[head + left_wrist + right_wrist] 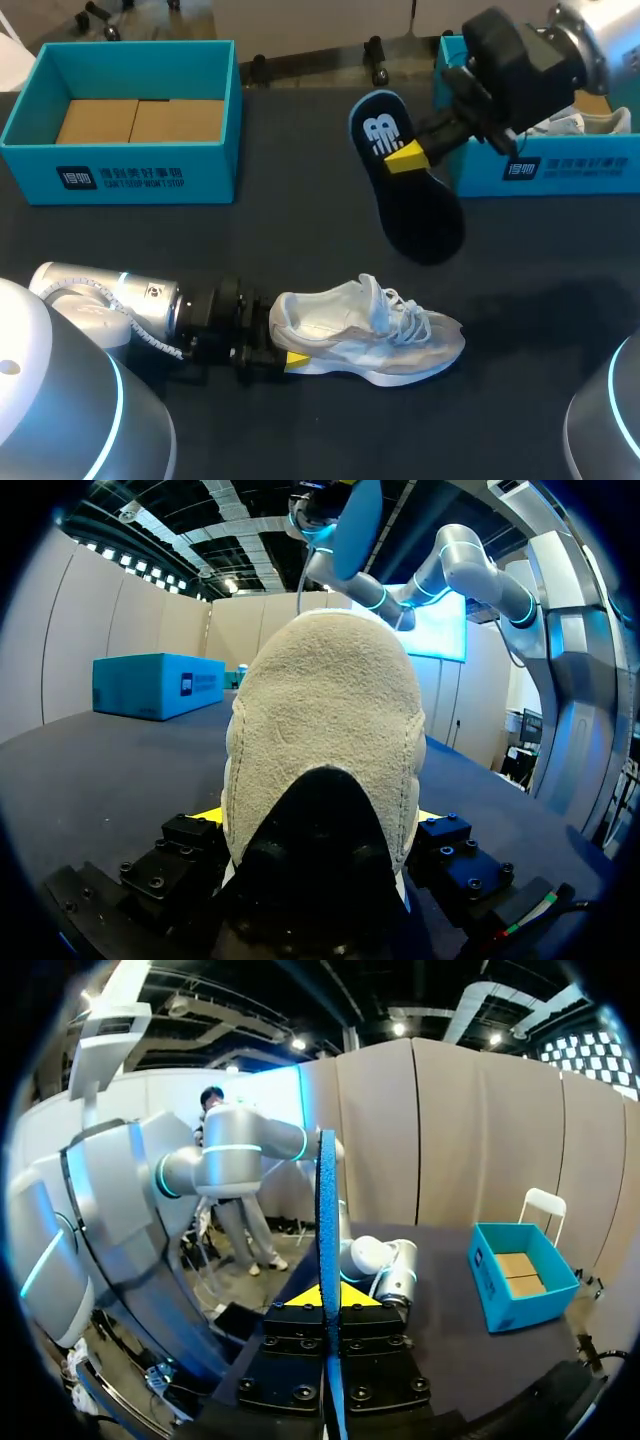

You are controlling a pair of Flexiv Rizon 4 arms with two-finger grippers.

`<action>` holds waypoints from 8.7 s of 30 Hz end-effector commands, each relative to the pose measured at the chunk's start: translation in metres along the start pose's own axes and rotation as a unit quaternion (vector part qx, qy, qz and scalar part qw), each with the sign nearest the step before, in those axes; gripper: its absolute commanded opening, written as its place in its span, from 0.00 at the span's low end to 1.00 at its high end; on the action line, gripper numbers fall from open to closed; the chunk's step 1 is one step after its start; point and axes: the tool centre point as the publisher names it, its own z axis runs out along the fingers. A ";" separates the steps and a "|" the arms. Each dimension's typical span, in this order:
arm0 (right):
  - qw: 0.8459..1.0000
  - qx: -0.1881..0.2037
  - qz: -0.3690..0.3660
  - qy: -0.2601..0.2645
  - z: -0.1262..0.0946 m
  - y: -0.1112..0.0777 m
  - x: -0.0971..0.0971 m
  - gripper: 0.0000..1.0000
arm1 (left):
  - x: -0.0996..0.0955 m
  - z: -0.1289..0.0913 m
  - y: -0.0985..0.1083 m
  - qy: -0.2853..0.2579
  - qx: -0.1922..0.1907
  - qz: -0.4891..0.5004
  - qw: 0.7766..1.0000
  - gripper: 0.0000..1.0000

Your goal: Take the shoe out of the shoebox, open the shoe tongue, remove and reinsert the insole, then place the shoe into the shoebox

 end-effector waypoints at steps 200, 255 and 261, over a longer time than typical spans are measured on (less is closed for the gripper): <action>0.940 -0.211 0.245 -0.106 -0.039 0.066 0.070 0.00 | 0.001 -0.048 -0.051 -0.044 -0.606 0.118 0.786 1.00; 0.940 -0.211 0.245 -0.106 -0.039 0.066 0.070 0.00 | -0.042 0.026 -0.040 -0.078 -0.586 0.063 0.804 0.00; 0.940 -0.211 0.245 -0.106 -0.039 0.066 0.070 0.00 | -0.037 0.019 -0.053 -0.068 -0.573 0.067 0.814 0.00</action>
